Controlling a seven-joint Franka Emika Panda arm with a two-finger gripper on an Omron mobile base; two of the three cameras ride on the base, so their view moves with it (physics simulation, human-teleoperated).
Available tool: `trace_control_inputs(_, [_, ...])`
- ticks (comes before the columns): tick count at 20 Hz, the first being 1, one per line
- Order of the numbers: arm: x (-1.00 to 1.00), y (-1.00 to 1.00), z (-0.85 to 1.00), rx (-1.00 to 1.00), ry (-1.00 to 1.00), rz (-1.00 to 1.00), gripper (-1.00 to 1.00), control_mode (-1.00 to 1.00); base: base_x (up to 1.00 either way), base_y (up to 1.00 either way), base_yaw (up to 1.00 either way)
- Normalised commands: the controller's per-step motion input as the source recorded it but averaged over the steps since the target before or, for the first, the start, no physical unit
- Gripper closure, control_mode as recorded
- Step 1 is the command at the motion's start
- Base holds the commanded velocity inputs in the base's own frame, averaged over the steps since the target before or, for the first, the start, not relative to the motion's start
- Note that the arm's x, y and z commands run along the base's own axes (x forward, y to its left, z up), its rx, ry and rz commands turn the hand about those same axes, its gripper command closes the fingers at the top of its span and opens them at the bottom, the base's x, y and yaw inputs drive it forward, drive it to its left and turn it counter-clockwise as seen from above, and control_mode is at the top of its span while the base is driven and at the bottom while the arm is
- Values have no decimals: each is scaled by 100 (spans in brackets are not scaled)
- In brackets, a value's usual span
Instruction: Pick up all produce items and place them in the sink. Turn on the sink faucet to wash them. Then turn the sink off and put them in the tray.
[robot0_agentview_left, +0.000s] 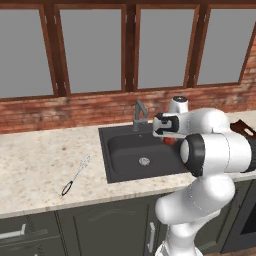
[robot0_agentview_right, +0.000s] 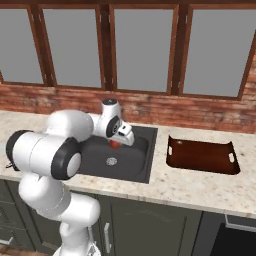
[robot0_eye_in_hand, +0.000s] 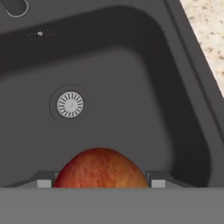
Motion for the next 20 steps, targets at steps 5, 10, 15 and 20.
trace_control_inputs(5, [38,0,-36,0,0,0,100,-100,0,0,0])
trace_control_inputs(10, [32,0,-32,0,0,0,100,-100,0,0,0])
trace_control_inputs(15, [38,0,-29,0,0,0,100,-100,0,0,0])
trace_control_inputs(20, [44,0,-26,0,0,1,100,-100,0,0,0])
